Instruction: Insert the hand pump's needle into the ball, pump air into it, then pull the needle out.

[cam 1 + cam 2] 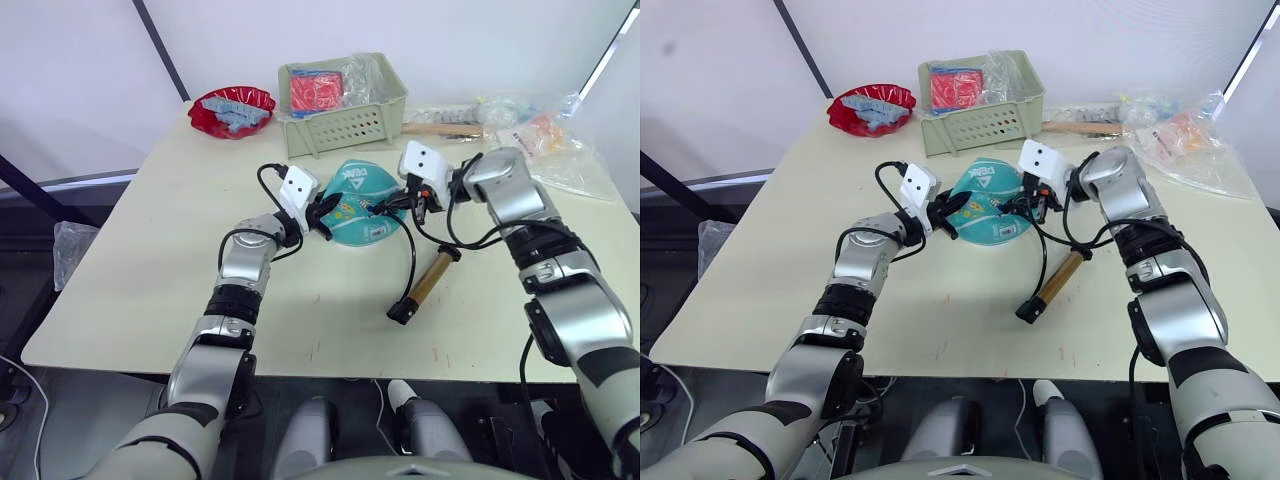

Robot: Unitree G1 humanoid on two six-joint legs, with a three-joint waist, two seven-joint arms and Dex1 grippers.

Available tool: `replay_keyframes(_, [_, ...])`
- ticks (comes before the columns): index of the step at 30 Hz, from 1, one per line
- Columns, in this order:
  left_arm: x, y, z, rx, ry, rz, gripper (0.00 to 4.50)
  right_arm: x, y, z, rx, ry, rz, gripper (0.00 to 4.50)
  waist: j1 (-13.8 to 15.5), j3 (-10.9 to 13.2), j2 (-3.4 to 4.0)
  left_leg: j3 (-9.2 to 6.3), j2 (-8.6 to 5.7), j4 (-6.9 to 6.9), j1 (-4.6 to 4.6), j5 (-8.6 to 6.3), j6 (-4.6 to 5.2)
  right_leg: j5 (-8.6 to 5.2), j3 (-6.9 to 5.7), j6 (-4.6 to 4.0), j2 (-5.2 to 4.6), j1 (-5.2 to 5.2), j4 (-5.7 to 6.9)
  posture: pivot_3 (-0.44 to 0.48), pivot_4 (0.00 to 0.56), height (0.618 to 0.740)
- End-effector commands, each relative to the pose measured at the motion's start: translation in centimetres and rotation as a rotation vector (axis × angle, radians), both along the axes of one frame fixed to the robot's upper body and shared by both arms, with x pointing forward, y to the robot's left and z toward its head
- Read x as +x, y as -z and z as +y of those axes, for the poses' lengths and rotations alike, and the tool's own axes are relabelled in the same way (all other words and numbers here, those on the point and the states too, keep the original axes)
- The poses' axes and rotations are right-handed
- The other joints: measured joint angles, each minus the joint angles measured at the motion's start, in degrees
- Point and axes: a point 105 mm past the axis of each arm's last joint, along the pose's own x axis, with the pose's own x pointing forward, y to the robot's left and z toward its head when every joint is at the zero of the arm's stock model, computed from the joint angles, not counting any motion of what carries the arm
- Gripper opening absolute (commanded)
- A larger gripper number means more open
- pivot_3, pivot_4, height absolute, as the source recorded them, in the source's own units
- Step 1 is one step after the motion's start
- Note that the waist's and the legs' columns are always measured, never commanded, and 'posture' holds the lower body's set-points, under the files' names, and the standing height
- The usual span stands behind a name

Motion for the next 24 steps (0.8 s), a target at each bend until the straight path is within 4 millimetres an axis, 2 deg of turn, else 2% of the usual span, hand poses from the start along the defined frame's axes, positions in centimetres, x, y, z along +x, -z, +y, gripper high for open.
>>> replay_keyframes(1, [-1.1,5.6,0.2,0.085,-0.004,0.189,0.0,0.4,-1.8,0.2,0.036,0.001,-0.048,0.57,0.0,0.0,0.0,0.0,0.0,0.0,-0.01,0.0,0.0,0.0,0.0,0.0,0.0,0.0,0.0,0.0,0.15,0.738])
replay_keyframes(2, [-1.1,5.6,0.3,0.085,-0.005,0.19,0.0,0.5,-1.9,0.1,0.028,-0.003,-0.054,0.75,0.0,0.0,0.0,0.0,0.0,0.0,-0.01,0.0,0.0,0.0,-0.01,0.0,0.0,-0.01,0.0,0.0,0.15,0.738])
replay_keyframes(4, [-1.2,5.7,0.4,0.085,-0.006,0.192,0.0,0.4,-1.8,0.0,0.004,-0.017,-0.058,1.84,-0.1,0.0,0.0,-0.01,0.0,0.0,-0.01,0.0,0.0,0.0,0.0,0.0,0.0,-0.01,0.0,0.0,0.15,0.738])
replay_keyframes(5, [-1.2,5.8,0.4,0.086,-0.006,0.193,0.0,0.3,-1.7,0.0,-0.001,-0.025,-0.059,2.16,-0.1,0.0,0.0,-0.01,0.0,0.0,-0.02,0.0,0.0,0.0,0.0,0.0,0.0,-0.01,0.0,0.0,0.15,0.738])
replay_keyframes(24, [-1.4,5.7,0.2,0.092,0.004,0.182,0.0,0.6,-1.3,1.4,-0.003,-0.059,-0.025,2.16,-0.2,0.0,0.0,0.0,0.0,0.02,-0.01,0.0,0.0,0.01,0.02,0.0,0.01,-0.01,0.03,0.0,0.15,0.738])
